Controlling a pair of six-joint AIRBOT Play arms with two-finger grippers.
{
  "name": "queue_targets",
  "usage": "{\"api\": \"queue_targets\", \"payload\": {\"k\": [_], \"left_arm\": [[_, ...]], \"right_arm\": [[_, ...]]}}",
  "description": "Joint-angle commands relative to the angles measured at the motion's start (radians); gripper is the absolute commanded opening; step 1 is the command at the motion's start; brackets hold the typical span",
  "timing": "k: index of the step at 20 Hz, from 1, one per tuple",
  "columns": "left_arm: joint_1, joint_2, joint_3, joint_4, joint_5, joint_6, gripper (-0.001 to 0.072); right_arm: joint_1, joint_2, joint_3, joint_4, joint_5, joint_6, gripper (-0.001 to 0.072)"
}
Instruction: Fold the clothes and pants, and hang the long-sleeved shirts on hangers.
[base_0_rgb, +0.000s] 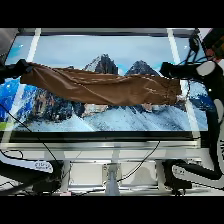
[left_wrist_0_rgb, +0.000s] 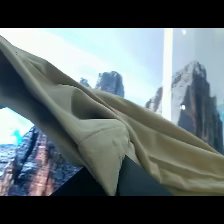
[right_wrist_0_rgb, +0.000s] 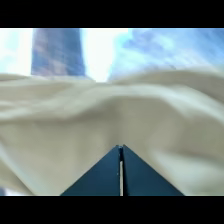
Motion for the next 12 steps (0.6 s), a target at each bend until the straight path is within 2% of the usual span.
{"api": "queue_targets", "payload": {"k": [1, 3, 6, 9, 12], "left_arm": [[-0.034, 0.086, 0.002, 0.022, -0.024, -0.072, 0.0009], [-0.045, 0.131, 0.002, 0.022, -0.041, -0.077, 0.0009], [-0.066, 0.204, 0.002, 0.019, -0.06, -0.081, 0.0009], [-0.1, 0.229, 0.002, 0.019, -0.086, -0.127, 0.0009], [-0.143, 0.231, 0.002, -0.003, -0.133, -0.134, 0.001]], "right_arm": [[0.218, -0.059, 0.019, 0.002, -0.354, 0.069, 0.0026], [0.312, -0.16, 0.055, 0.002, -0.416, 0.138, 0.0025], [0.423, -0.376, 0.227, 0.012, -0.339, 0.154, 0.0025], [0.525, -0.594, 0.453, 0.058, -0.301, 0.163, 0.0025], [0.605, -0.766, 0.654, 0.061, -0.3, 0.227, 0.0024]]}}
